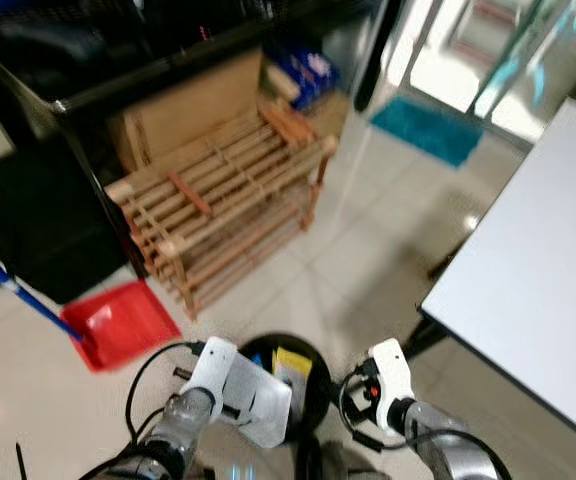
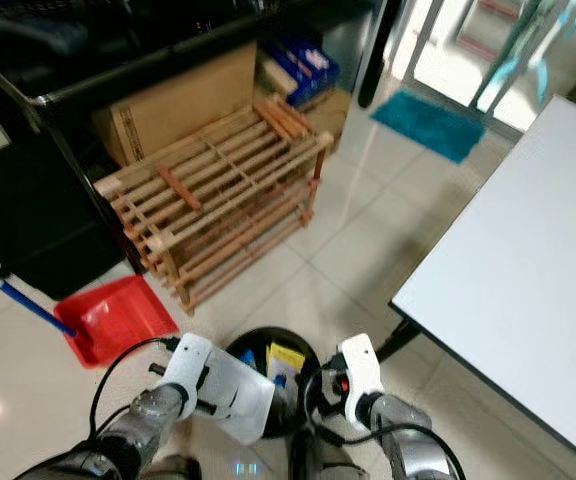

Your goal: Picking trash to rubbish bin

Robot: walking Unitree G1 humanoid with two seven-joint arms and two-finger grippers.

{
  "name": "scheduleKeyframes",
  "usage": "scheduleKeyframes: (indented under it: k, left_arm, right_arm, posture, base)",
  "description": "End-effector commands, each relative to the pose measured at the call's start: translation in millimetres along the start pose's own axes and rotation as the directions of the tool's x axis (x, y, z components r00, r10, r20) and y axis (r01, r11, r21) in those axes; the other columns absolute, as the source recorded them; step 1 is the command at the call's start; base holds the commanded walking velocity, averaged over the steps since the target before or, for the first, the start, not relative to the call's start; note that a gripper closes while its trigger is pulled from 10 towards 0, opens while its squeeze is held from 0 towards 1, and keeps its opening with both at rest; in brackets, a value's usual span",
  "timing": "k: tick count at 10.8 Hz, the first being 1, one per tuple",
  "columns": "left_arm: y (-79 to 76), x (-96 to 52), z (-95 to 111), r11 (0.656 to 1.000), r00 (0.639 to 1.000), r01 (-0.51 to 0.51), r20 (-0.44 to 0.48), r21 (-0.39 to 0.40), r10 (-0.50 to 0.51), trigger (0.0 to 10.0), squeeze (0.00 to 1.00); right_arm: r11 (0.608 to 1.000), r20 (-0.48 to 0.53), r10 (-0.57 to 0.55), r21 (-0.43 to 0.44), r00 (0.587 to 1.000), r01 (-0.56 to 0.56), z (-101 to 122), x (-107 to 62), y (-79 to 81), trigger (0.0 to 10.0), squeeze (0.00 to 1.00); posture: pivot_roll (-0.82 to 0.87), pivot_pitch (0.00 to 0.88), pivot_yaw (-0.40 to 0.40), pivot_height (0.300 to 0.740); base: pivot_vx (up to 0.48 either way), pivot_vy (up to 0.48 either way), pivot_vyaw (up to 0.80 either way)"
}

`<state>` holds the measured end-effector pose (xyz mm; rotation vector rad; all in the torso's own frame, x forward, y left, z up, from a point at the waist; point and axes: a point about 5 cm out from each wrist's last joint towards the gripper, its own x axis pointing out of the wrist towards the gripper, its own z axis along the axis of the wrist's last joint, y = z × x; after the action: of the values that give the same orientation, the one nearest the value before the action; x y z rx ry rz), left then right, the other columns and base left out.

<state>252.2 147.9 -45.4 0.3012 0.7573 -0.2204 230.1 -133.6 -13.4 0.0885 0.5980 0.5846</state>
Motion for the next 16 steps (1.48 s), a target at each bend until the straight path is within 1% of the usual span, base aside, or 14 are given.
scheduleKeyframes:
  k: [1,2,3,4,5,7,8,9,10,12,13,14,16]
  left_arm:
    - [-5.7,-0.5,-4.2,0.999,0.999,0.03,-0.014,0.029,-0.029,10.0,0.0]
    - [-1.4,0.4,1.0,0.998,1.0,0.009,-0.001,0.061,-0.009,10.0,0.0]
    - [13.1,1.0,11.4,0.989,0.995,-0.098,0.041,0.109,0.094,10.0,0.0]
    - [19.0,1.2,17.3,0.987,0.99,-0.13,0.064,0.093,0.124,10.0,0.0]
    - [19.5,1.4,19.1,0.988,0.991,-0.124,0.068,0.095,0.118,10.0,0.0]
    - [11.8,2.6,23.4,0.991,0.995,-0.072,0.081,0.109,0.063,10.0,0.0]
    - [4.6,3.9,31.0,0.991,0.994,-0.05,0.104,0.124,0.037,10.0,0.0]
    - [0.9,4.9,40.5,0.99,0.991,-0.046,0.133,0.13,0.028,10.0,0.0]
    - [-2.4,6.0,56.0,0.986,0.984,-0.049,0.177,0.162,0.019,10.0,0.0]
    - [-4.4,6.4,64.9,0.981,0.98,-0.044,0.2,0.187,0.006,10.0,0.0]
    - [-4.8,6.5,66.0,0.981,0.98,-0.038,0.201,0.191,-0.001,10.0,0.14]
    - [-5.0,6.5,65.1,0.982,0.981,-0.03,0.196,0.185,-0.007,10.0,1.0]
    - [-4.9,6.5,63.0,0.982,0.982,-0.027,0.191,0.189,-0.009,10.0,1.0]
  right_arm:
    - [1.0,-0.005,0.01,0.014,1.0,-0.01,-0.1,-4.5,0.6,10.0,0.0]
    - [1.0,0.004,0.018,0.008,1.0,-0.018,3.8,-6.9,4.2,10.0,0.0]
    - [1.0,0.013,0.021,0.014,1.0,-0.021,5.7,-10.9,8.8,10.0,0.0]
    - [1.0,0.006,0.024,0.015,1.0,-0.024,4.2,-13.3,11.7,10.0,0.0]
    - [1.0,0.005,0.022,0.016,1.0,-0.022,4.6,-15.3,13.5,10.0,0.0]
    - [0.999,0.029,0.028,0.032,0.999,-0.029,11.2,-16.9,19.4,10.0,0.0]
    - [0.999,0.029,0.036,0.034,0.999,-0.037,13.6,-19.1,23.9,10.0,0.0]
    - [0.999,0.03,0.039,0.034,0.999,-0.04,15.0,-19.8,26.0,10.0,0.0]
    - [0.998,0.041,0.046,0.037,0.998,-0.047,17.0,-21.0,28.4,10.0,0.0]
    - [0.998,0.047,0.043,0.046,0.998,-0.045,18.8,-24.1,30.5,10.0,0.0]
    - [0.998,0.047,0.042,0.05,0.998,-0.044,19.1,-25.5,31.8,10.0,0.0]
    - [0.998,0.043,0.042,0.052,0.998,-0.045,17.6,-26.5,33.1,10.0,0.0]
    - [0.997,0.039,0.044,0.059,0.998,-0.046,16.8,-27.3,34.8,10.0,0.0]
  posture:
    - [-0.14,0.291,-0.1,0.74]
    - [-0.14,0.298,-0.099,0.74]
    - [-0.15,0.298,-0.098,0.74]
    - [-0.15,0.301,-0.099,0.74]
    - [-0.15,0.309,-0.098,0.74]
    - [-0.16,0.327,-0.102,0.74]
    - [-0.17,0.34,-0.103,0.74]
    - [-0.17,0.34,-0.103,0.74]
    - [-0.18,0.351,-0.104,0.74]
    - [-0.19,0.36,-0.1,0.74]
    - [-0.19,0.364,-0.099,0.74]
    - [-0.19,0.369,-0.098,0.74]
    - [-0.19,0.375,-0.098,0.74]
  base:
    - [0.0,0.0,0.0]
    - [0.0,0.0,0.0]
    - [0.0,0.0,0.0]
    - [0.0,0.0,0.0]
    - [0.0,0.0,0.0]
    - [0.0,0.0,0.0]
    - [0.0,0.0,0.0]
    - [0.0,0.0,0.0]
    - [0.0,0.0,0.0]
    - [0.0,0.0,0.0]
    - [0.0,0.0,0.0]
    - [0.0,0.0,0.0]
    - [0.0,0.0,0.0]
